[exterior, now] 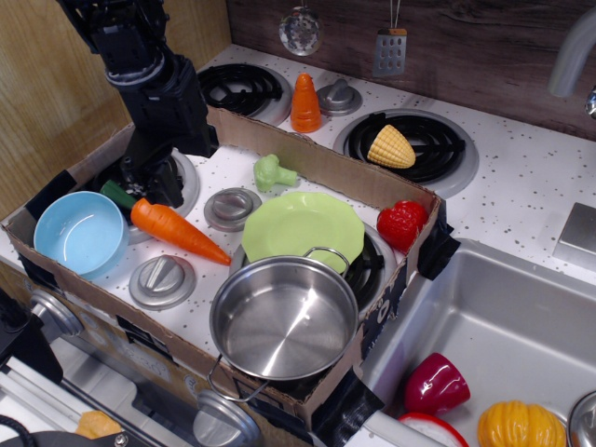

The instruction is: Put carrot on plate

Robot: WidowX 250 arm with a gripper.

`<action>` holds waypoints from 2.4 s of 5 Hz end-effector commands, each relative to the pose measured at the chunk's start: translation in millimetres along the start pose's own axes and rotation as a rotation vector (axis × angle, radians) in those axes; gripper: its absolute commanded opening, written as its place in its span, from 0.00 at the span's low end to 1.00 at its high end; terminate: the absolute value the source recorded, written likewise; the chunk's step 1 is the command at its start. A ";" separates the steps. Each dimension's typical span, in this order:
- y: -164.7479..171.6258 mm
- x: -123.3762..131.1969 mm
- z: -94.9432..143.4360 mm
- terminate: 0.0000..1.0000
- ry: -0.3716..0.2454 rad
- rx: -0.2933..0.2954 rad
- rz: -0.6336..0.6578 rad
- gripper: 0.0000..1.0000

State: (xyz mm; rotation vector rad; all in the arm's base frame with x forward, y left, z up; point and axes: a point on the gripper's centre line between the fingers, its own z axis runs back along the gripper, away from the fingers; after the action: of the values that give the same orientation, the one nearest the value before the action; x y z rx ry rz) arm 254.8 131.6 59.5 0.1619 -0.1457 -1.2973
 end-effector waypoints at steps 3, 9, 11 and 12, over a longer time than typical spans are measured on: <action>-23.0 -12.9 -33.2 0.00 0.062 0.003 -0.009 1.00; 15.2 -5.7 30.7 0.00 0.230 0.034 -0.170 0.00; 21.6 27.4 68.3 0.00 0.190 0.030 -0.022 0.00; 11.4 55.7 61.0 0.00 0.100 0.056 0.078 0.00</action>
State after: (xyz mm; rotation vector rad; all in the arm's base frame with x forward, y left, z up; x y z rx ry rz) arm 264.9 72.9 104.0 0.2156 -0.0819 -1.2046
